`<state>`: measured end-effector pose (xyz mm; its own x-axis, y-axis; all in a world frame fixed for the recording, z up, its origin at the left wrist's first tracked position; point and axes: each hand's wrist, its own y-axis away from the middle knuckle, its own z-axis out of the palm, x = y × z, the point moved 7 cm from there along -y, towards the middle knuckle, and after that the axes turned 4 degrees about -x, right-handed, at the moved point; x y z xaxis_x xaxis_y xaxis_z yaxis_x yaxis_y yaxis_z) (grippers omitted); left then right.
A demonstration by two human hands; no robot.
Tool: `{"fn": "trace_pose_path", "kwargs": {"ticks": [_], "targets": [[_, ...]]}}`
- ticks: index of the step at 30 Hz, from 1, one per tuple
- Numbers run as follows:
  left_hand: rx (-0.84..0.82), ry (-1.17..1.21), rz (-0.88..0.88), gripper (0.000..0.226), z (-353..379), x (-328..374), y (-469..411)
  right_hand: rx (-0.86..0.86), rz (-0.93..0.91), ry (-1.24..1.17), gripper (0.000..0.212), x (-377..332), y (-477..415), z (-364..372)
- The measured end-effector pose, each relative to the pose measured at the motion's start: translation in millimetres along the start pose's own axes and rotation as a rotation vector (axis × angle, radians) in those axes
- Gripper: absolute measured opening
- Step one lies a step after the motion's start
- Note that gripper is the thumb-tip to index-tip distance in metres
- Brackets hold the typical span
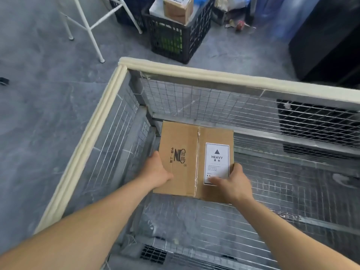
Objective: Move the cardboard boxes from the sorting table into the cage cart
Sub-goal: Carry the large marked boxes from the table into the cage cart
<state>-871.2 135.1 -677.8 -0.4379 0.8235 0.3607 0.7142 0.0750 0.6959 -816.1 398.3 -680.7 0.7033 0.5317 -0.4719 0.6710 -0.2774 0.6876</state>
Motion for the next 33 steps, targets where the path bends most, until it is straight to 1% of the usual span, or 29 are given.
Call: {"fn": "trace_pose_path", "kwargs": {"ticks": [4, 7, 12, 15, 20, 25, 29, 33], "targets": [[0.011, 0.007, -0.014, 0.063, 16, -9, -33, -0.007, 0.004, 0.006, 0.062, 7, -29, 17], [0.008, 0.007, -0.024, 0.069, 28, -17, -51, -0.018, 0.004, 0.040, 0.060, 11, -44, 28], [0.023, 0.018, -0.047, 0.078, 32, -29, -73, -0.045, -0.022, 0.007, 0.058, 12, -62, 48], [0.022, -0.006, -0.041, 0.084, 33, -32, -83, -0.056, -0.029, 0.001, 0.052, 14, -68, 57], [0.005, -0.066, -0.031, 0.093, 37, -30, -92, -0.041, -0.059, 0.013, 0.052, 8, -77, 58], [-0.007, -0.102, -0.067, 0.102, 38, -27, -94, -0.055, -0.060, 0.020, 0.053, 5, -83, 58], [-0.040, -0.149, -0.056, 0.108, 32, -18, -74, -0.119, -0.052, 0.005, 0.052, 6, -71, 58], [-0.041, -0.276, 0.075, 0.095, 22, 6, -38, -0.143, -0.025, 0.043, 0.054, 5, -36, 45]]}}
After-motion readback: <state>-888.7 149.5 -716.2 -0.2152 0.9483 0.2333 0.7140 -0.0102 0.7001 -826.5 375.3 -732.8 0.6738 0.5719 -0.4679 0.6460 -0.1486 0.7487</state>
